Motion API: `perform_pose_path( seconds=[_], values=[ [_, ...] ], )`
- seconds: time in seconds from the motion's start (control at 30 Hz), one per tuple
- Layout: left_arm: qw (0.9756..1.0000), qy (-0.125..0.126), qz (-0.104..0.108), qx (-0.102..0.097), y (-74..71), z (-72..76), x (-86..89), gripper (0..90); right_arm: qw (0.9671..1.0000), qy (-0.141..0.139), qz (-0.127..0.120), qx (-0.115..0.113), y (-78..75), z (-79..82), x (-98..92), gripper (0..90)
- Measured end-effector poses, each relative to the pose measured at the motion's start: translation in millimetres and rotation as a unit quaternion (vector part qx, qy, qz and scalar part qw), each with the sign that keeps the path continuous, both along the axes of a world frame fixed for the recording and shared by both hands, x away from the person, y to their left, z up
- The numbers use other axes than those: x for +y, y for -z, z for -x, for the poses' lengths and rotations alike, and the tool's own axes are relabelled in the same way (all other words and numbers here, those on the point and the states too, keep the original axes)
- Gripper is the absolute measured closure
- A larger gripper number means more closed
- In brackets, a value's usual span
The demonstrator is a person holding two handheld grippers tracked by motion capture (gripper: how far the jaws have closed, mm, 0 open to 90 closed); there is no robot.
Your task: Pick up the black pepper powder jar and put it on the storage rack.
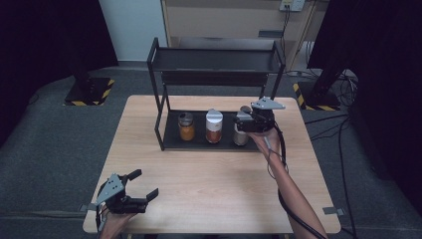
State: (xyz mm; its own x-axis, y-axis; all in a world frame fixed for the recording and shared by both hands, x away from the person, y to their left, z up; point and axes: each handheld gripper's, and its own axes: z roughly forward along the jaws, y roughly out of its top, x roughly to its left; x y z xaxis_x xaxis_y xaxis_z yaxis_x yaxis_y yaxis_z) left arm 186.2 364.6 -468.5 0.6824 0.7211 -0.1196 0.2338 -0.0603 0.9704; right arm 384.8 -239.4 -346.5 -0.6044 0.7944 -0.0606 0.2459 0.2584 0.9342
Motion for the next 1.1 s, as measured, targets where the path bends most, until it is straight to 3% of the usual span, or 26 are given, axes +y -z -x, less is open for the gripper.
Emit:
perform_pose_path(
  seconds=[0.43,0.57,0.67,0.93,1.1],
  values=[
    [0.9999,0.001,0.011,0.006,0.8,-1.5,1.0,1.0,0.9991,-0.031,-0.014,-0.026,-10.4,34.6,-20.9,10.9],
    [0.9998,-0.003,0.016,0.007,1.4,-0.7,2.0,0.9,0.9987,-0.039,-0.023,-0.024,-12.9,43.3,-30.1,10.2],
    [0.9997,0.000,0.022,0.006,1.8,-0.6,3.8,1.0,0.9985,-0.040,-0.024,-0.027,-13.0,52.7,-36.0,10.0],
    [0.9999,0.006,0.009,0.005,-0.8,-1.3,0.7,0.9,0.9978,-0.051,-0.029,-0.031,-6.7,77.4,-58.2,8.9],
    [0.9999,0.009,0.013,0.003,0.3,-1.8,1.9,0.8,0.9974,-0.056,-0.031,-0.034,-2.3,92.6,-70.3,8.5]
  ],
)
